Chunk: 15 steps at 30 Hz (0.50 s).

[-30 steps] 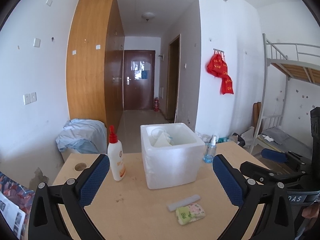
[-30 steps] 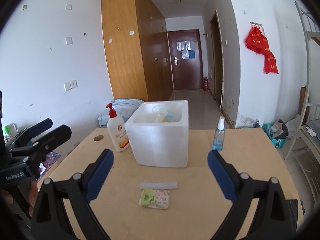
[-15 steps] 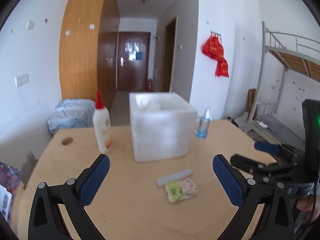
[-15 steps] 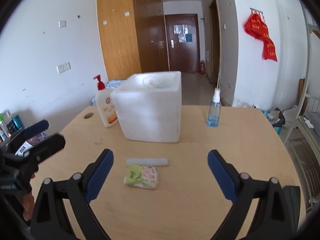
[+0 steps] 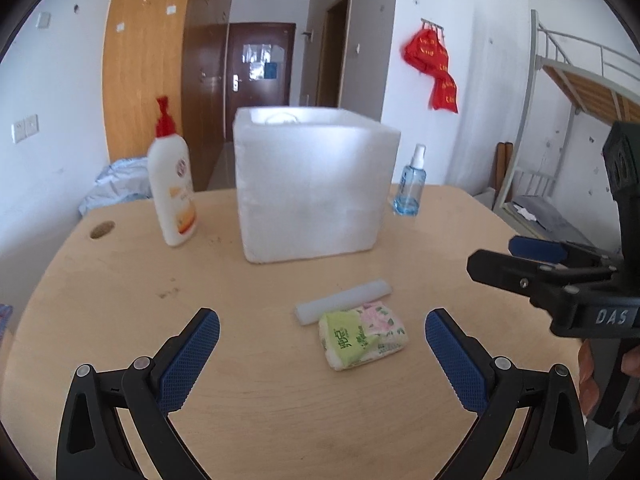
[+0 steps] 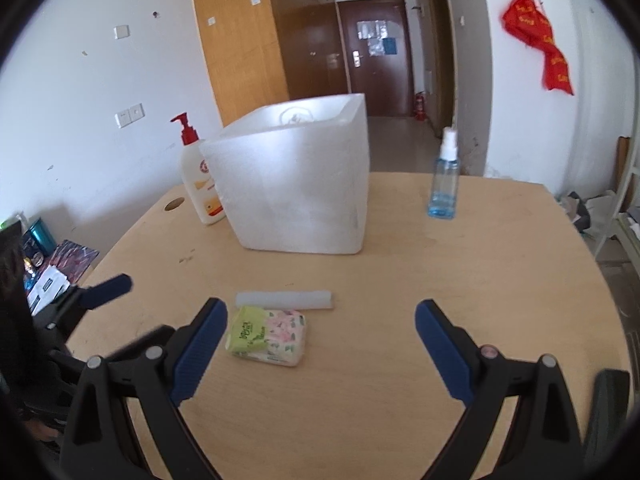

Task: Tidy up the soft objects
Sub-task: 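Withdraw both tools from the foam box toward the tissue pack, then close the left tool on the green-pink tissue pack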

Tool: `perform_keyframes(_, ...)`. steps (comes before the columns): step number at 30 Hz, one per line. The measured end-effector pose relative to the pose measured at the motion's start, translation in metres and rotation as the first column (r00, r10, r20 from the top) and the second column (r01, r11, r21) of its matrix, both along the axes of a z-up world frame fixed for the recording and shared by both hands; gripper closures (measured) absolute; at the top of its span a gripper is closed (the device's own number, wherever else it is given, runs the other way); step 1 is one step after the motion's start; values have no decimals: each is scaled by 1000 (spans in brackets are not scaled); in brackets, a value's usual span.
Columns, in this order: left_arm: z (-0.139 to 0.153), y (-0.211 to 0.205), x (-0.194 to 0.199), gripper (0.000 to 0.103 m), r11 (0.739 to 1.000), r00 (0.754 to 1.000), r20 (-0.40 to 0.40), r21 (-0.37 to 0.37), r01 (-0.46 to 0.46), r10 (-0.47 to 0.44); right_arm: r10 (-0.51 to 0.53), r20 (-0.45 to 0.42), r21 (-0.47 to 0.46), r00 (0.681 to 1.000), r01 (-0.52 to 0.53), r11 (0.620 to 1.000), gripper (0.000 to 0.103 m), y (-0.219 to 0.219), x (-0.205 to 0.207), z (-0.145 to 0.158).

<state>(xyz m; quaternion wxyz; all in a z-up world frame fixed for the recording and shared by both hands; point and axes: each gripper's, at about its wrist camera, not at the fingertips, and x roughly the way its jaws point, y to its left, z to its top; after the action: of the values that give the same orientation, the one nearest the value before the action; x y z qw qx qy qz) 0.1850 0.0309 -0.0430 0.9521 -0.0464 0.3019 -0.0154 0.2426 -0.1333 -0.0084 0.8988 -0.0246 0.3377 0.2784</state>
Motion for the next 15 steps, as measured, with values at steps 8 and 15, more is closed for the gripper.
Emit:
perform_keyframes(8,-23,4,24,0,1000,998,-70,-25,0,-2,51,-34,-75,998,-53,996,6,15,20,-22)
perform_keyframes(15,-36,-1,42,2,998,991,-128,-55,20,-27,69,-63,-47,996,-72,996,6,10,38,-27)
